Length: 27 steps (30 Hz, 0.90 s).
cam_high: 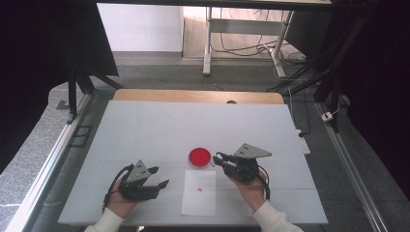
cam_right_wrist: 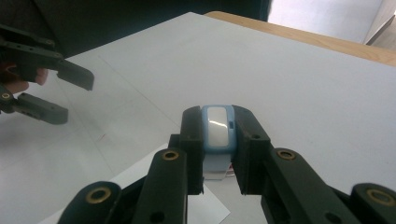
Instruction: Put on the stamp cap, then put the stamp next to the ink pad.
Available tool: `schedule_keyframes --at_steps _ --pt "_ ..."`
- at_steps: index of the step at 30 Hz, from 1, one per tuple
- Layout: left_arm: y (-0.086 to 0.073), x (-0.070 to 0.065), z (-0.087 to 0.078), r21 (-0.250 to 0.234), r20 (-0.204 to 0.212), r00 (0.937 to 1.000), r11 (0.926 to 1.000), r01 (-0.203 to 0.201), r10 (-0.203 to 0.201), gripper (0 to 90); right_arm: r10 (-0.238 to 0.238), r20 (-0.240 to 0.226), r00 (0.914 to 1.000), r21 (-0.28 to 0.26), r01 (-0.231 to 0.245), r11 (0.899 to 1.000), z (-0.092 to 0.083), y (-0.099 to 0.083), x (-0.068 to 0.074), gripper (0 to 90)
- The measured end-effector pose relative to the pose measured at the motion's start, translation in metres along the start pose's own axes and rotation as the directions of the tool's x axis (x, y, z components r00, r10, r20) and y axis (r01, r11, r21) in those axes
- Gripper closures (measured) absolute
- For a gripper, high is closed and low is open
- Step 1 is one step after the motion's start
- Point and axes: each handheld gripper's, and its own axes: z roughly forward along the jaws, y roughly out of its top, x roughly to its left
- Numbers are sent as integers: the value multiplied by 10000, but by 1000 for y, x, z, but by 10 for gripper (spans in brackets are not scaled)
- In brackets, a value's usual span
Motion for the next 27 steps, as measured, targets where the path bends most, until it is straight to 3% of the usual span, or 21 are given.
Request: schedule_keyframes --at_steps 9,27 --pt "-16 6 -15 -68 -236 9994 9996 259 -261 391 -212 51 9998 130 211 9997 1 1 -2 748" --pt "-23 11 -14 7 -399 9987 9995 319 -318 382 -410 569 9975 865 359 9956 11 -2 -17 747"
